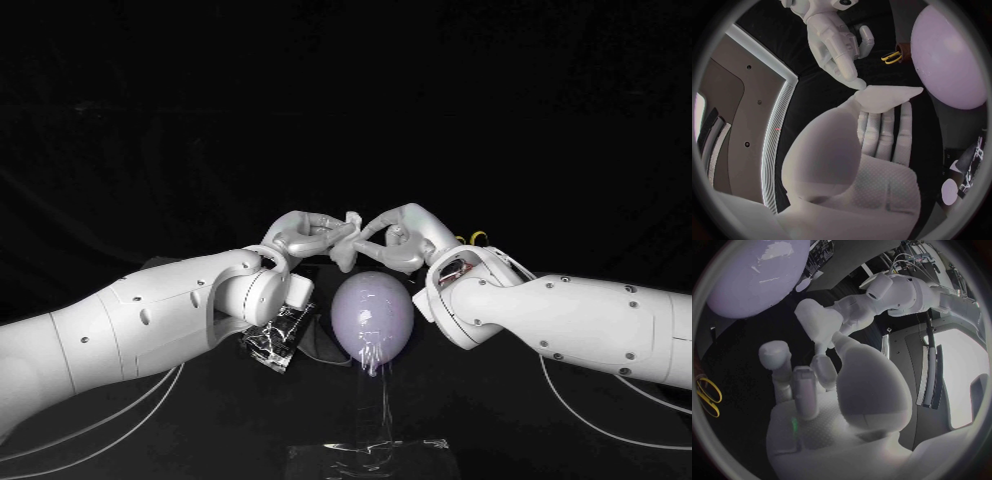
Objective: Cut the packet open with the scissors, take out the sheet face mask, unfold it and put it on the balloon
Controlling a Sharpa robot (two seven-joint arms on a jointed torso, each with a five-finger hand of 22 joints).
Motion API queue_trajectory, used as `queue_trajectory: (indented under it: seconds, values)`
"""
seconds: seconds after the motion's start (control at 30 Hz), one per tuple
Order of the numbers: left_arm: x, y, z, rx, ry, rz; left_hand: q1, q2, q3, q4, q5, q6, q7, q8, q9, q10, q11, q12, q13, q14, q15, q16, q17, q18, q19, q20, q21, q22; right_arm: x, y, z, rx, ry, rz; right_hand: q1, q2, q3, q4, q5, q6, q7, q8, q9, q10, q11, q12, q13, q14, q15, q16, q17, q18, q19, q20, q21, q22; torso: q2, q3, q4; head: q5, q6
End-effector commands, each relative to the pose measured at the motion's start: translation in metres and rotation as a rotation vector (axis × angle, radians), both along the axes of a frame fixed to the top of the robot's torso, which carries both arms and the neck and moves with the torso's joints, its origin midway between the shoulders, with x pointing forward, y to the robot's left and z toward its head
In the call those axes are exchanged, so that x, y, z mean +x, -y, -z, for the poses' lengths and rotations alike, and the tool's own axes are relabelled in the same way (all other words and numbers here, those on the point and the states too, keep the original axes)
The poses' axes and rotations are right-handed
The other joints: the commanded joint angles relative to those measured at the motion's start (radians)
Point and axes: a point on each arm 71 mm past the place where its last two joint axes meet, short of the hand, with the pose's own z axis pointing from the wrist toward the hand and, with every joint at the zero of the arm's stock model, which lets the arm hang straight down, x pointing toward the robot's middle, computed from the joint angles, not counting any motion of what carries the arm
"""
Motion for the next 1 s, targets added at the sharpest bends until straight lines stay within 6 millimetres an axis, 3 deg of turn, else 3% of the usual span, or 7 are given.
queue_trajectory:
  seconds: [0.03, 0.27, 0.7, 1.0]
  values:
    - [-0.0008, 0.0037, -0.002, -0.011, -0.001, 0.01, 0.001, -0.014, 0.005, -0.001, 0.002, 0.018, -0.013, 0.004, 0.039, 0.002, -0.003, 0.005, 0.002, -0.002, -0.007, 0.005, 0.002, 0.016, 0.01, 0.0, 0.004, 0.001, 0.0001, -0.0018, -0.0016, -0.001, 0.029, -0.009, 0.005, -0.006, -0.007, 0.001, -0.007, -0.007, 0.002, -0.004, -0.002, -0.007, 0.002, -0.005, 0.001, 0.083, 0.01, -0.003, 0.197, 0.006, -0.009, -0.002, -0.008, -0.002, 0.0, 0.0005, -0.0006, 0.001, 0.0]
    - [-0.0018, 0.0059, -0.0022, -0.014, -0.004, 0.023, 0.005, -0.022, 0.005, -0.002, 0.002, 0.025, -0.014, 0.004, 0.036, 0.0, -0.004, 0.014, 0.009, -0.004, -0.008, 0.012, 0.006, 0.016, 0.009, 0.0, 0.006, 0.002, 0.0033, -0.0027, -0.0006, -0.006, 0.029, -0.004, 0.003, -0.005, -0.019, 0.008, -0.018, -0.011, 0.005, -0.011, -0.005, -0.015, 0.005, -0.011, -0.003, 0.08, 0.013, -0.006, 0.191, 0.008, -0.018, 0.001, -0.023, -0.01, 0.0, 0.0002, -0.0004, 0.0, 0.0]
    - [-0.0035, 0.0096, -0.0025, -0.019, -0.008, 0.042, 0.005, -0.028, 0.006, 0.0, 0.002, 0.033, -0.015, 0.004, 0.032, -0.003, -0.005, 0.024, 0.016, -0.008, -0.008, 0.017, 0.009, 0.015, 0.007, 0.0, 0.006, 0.002, 0.004, -0.0099, 0.0002, -0.004, 0.023, -0.039, -0.035, -0.011, -0.105, 0.061, -0.034, -0.019, 0.009, -0.023, -0.01, -0.042, 0.011, -0.034, -0.019, 0.069, 0.02, -0.017, 0.17, 0.017, -0.047, 0.01, -0.074, -0.034, -0.001, -0.0004, 0.0002, -0.002, 0.0]
    - [-0.0035, 0.0098, -0.0024, -0.02, -0.009, 0.044, 0.005, -0.028, 0.007, 0.001, 0.002, 0.034, -0.015, 0.004, 0.031, -0.004, -0.005, 0.027, 0.019, -0.01, -0.008, 0.019, 0.011, 0.015, 0.006, 0.0, 0.006, 0.002, 0.004, -0.011, 0.0, -0.002, 0.026, -0.05, -0.038, 0.002, -0.125, 0.061, -0.032, -0.015, 0.008, -0.021, -0.009, -0.043, 0.011, -0.033, -0.018, 0.069, 0.02, -0.017, 0.17, 0.018, -0.048, 0.01, -0.077, -0.033, 0.0, 0.0, -0.0006, -0.002, 0.001]
